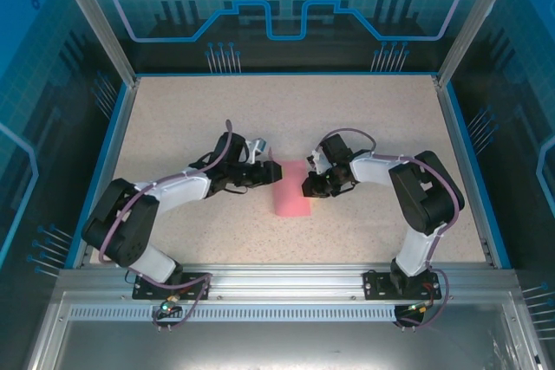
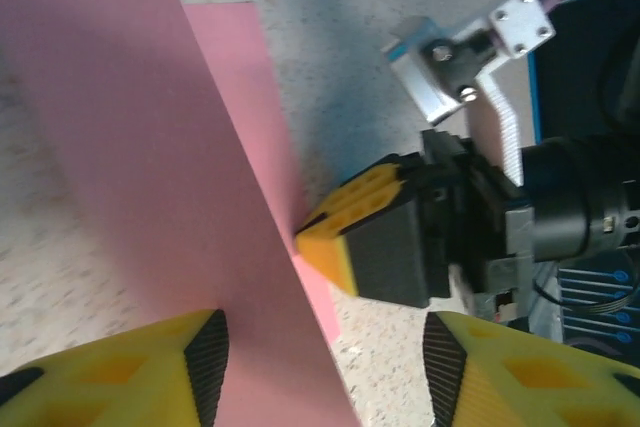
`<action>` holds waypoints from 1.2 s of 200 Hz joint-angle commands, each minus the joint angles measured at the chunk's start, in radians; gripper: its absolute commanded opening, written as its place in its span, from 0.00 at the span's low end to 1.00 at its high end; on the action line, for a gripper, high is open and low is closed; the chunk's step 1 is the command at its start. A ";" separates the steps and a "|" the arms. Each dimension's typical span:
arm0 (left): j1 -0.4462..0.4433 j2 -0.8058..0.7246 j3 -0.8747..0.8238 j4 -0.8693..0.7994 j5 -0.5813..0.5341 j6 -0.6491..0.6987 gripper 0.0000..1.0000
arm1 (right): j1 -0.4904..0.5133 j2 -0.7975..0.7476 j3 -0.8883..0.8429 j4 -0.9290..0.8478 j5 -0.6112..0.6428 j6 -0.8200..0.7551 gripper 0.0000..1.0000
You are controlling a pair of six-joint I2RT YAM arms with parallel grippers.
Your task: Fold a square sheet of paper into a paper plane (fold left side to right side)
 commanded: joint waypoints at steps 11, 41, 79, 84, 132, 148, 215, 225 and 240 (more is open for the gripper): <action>-0.033 0.084 0.055 0.082 0.056 -0.041 0.60 | -0.030 -0.047 -0.044 0.064 -0.033 0.024 0.15; -0.043 0.128 0.079 0.085 0.052 -0.042 0.56 | -0.077 -0.132 -0.092 0.107 -0.080 0.045 0.22; -0.050 0.156 0.087 0.076 0.037 -0.037 0.33 | -0.110 -0.184 -0.134 0.286 -0.248 0.156 0.37; -0.050 0.158 0.086 0.073 0.034 -0.035 0.30 | -0.109 -0.184 -0.135 0.312 -0.264 0.171 0.39; -0.056 0.170 0.091 0.061 0.024 -0.027 0.17 | -0.080 -0.119 -0.087 0.362 -0.315 0.213 0.46; -0.058 0.172 0.092 0.060 0.024 -0.025 0.17 | -0.072 -0.094 -0.075 0.366 -0.314 0.220 0.46; -0.060 0.157 0.092 0.043 0.015 -0.018 0.16 | -0.058 -0.060 -0.050 0.321 -0.305 0.191 0.19; -0.059 0.140 0.087 0.038 -0.003 -0.016 0.16 | -0.057 -0.065 -0.046 0.279 -0.280 0.167 0.10; -0.059 0.104 0.073 0.021 -0.036 -0.010 0.19 | -0.060 -0.069 -0.043 0.210 -0.237 0.133 0.04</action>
